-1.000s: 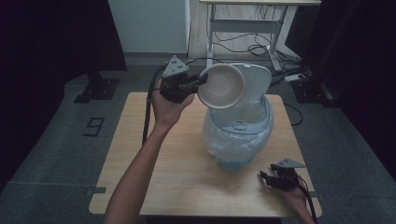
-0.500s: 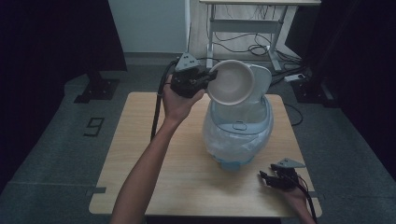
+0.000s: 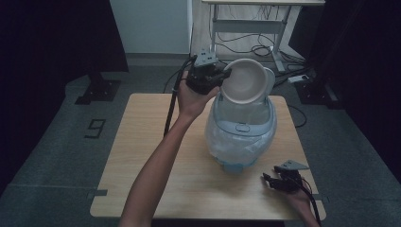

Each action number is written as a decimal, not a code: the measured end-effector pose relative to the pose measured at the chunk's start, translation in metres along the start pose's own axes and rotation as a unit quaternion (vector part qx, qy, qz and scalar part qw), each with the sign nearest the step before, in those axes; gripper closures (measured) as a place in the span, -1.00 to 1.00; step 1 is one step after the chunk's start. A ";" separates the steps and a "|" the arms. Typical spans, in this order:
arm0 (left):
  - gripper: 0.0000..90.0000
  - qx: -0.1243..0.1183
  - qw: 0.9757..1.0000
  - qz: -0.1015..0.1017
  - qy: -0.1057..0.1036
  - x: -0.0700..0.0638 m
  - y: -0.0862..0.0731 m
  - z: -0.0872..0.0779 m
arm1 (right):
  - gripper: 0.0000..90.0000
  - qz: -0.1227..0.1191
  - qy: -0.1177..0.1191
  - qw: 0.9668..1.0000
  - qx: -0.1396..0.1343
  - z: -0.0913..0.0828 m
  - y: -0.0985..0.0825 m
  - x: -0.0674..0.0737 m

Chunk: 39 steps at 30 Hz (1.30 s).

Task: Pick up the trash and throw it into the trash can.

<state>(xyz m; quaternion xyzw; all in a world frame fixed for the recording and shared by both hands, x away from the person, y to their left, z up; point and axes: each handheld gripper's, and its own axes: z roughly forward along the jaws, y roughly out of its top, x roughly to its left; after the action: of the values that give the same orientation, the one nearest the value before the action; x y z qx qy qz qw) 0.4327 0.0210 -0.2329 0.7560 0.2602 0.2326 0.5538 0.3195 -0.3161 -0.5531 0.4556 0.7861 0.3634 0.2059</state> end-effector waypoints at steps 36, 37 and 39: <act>0.02 0.061 0.998 0.006 0.032 -0.003 -0.048 0.047 | -0.19 -0.001 0.000 1.000 0.000 0.000 0.000 0.000; 0.00 0.061 0.998 0.004 0.027 -0.002 -0.050 0.042 | -0.19 -0.001 0.000 1.000 0.000 0.000 0.000 0.000; -0.10 0.062 0.998 -0.001 0.020 0.000 -0.052 0.034 | -0.19 -0.001 0.000 1.000 0.000 0.000 0.000 0.000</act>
<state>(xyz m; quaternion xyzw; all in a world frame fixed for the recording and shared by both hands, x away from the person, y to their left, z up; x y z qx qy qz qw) 0.4475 0.0096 -0.2924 0.7837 0.2859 0.2302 0.5011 0.3195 -0.3158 -0.5531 0.4550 0.7867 0.3627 0.2063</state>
